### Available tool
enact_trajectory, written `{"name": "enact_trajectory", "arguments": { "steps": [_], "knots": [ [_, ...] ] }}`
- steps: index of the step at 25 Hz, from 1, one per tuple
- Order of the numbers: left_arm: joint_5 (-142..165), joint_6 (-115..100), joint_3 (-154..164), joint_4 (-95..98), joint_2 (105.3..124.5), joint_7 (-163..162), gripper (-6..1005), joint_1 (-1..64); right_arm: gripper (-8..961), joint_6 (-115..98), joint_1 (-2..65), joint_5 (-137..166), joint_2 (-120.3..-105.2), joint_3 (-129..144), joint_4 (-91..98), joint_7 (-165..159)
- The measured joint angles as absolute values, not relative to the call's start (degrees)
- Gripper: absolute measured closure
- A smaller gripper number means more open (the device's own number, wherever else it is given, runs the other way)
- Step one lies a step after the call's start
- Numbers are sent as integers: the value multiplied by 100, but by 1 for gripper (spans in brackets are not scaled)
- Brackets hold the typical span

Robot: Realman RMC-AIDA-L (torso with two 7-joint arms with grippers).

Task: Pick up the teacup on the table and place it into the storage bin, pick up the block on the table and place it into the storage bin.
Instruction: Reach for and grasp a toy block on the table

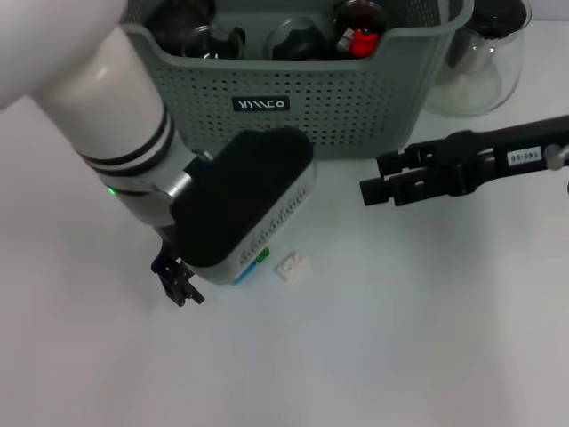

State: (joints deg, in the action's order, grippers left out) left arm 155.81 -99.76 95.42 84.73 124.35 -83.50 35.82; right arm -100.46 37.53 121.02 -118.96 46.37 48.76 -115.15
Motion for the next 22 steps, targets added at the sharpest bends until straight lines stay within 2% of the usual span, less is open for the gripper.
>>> {"name": "enact_trajectory", "arguments": {
  "steps": [14,22],
  "knots": [
    [15542,-9378,9740,7399,12461,-8253,143,4239,8,-9740,3767,12871,-11848,4643,4649,-11457],
    [15529,-9301,9790,7244,12476,-8282,147,4335,8,-9330,4038,13456,-11970,4812,4754,-11467]
  ]
}}
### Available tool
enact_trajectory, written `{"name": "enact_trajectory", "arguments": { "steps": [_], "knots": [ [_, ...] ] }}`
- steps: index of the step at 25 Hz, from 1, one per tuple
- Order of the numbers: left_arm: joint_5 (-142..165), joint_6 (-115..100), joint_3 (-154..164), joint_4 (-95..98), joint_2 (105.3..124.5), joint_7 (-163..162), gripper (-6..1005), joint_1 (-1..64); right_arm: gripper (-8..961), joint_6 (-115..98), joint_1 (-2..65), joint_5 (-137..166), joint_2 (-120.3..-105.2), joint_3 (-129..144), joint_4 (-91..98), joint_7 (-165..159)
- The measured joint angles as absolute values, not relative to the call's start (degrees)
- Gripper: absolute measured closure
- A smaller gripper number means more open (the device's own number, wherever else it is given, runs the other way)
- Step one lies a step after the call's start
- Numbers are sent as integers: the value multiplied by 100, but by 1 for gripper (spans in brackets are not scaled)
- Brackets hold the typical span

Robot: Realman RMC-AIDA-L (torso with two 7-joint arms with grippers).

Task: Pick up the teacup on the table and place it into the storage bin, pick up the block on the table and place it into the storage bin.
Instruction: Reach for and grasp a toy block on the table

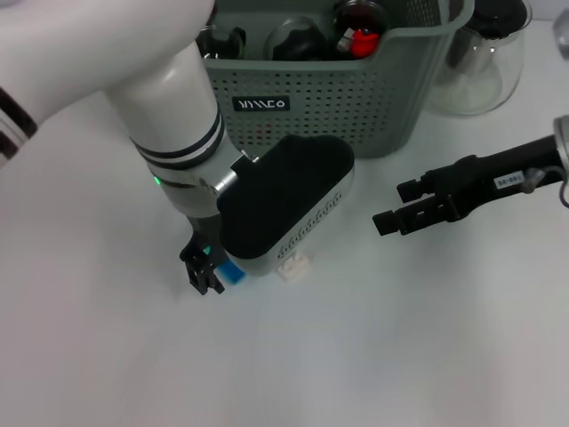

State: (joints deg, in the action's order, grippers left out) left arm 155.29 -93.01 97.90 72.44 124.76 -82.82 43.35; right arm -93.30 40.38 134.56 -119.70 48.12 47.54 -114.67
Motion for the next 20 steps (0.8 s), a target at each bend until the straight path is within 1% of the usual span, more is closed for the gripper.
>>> {"name": "enact_trajectory", "arguments": {
  "steps": [6,20],
  "knots": [
    [15528,-9264,9792,7165,12480,-8291,153,4353,8,-9270,4150,13463,-11998,4895,4738,-11483],
    [15551,-9164,9784,6964,12472,-8296,170,4374,9,-9026,4160,13465,-12006,5262,4751,-11619]
  ]
}}
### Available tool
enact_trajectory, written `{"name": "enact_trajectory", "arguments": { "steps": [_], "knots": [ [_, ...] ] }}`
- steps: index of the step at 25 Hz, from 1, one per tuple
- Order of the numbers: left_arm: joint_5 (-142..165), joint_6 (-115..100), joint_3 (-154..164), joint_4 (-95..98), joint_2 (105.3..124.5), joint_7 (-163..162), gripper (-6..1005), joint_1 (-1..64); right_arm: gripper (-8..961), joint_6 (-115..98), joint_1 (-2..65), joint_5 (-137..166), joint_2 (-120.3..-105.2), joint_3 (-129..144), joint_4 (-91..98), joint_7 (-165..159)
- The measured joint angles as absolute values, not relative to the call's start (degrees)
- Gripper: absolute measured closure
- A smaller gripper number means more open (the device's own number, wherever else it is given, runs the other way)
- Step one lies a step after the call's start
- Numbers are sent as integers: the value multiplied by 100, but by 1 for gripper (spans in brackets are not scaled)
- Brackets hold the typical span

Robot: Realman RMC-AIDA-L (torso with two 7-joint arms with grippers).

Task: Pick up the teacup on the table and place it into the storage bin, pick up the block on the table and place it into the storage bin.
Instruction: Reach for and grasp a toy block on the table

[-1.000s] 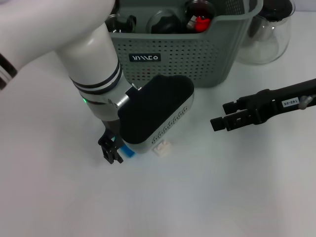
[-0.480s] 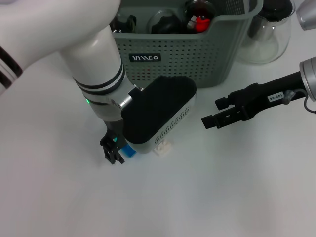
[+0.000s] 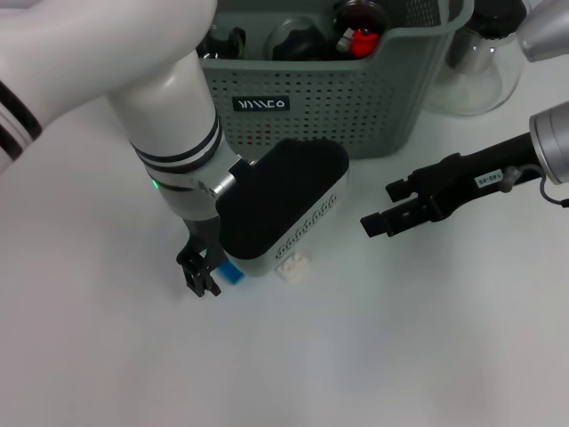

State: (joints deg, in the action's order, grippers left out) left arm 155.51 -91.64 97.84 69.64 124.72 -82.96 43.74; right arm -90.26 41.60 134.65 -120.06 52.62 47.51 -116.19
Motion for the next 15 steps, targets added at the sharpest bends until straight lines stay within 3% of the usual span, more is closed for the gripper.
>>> {"name": "enact_trajectory", "arguments": {
  "steps": [15],
  "knots": [
    [15570,-9010,9748,6747,12463,-8297,182,4387,9,-8761,4276,13457,-12006,5546,4761,-11783]
  ]
}}
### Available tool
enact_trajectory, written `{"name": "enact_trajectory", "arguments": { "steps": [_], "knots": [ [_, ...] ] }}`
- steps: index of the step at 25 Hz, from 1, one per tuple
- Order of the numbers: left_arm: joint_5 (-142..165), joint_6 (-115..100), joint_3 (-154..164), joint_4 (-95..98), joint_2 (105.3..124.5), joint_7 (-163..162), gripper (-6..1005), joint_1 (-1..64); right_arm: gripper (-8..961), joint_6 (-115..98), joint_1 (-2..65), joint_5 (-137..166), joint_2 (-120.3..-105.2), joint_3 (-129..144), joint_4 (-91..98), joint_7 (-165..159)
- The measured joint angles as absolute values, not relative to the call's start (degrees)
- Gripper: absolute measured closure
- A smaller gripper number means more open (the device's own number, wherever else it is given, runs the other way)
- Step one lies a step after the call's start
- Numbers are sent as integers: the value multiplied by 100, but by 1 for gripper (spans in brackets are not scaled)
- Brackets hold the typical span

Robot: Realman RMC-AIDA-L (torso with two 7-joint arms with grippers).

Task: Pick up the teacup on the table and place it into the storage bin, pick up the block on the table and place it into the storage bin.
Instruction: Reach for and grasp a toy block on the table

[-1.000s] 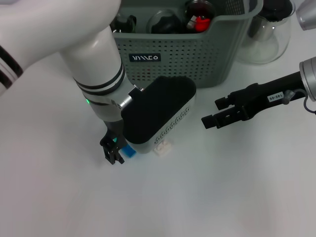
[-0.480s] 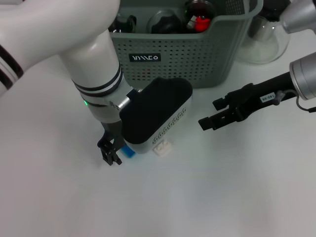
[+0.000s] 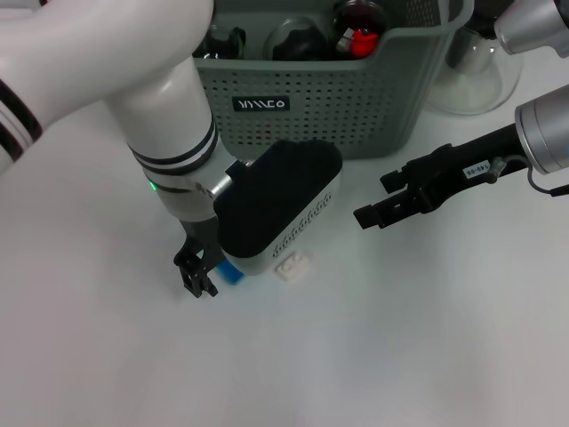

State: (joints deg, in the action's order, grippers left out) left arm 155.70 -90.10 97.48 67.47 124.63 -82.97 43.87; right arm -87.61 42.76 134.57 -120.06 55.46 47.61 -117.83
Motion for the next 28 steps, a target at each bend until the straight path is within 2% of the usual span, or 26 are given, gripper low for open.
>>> {"name": "enact_trajectory", "arguments": {
  "steps": [11,22,28],
  "knots": [
    [15570,-8945,9727,6695,12454,-8274,190,4325,8,-8734,4254,13461,-12006,5546,4748,-11813],
    [15557,-8880,9729,6685,12454,-8286,524,4333,8,-8727,4259,13465,-12006,5551,4713,-11821],
    [15553,-8882,9757,6685,12459,-8296,525,4372,8,-8722,4245,13465,-12006,5555,4704,-11821]
  ]
}}
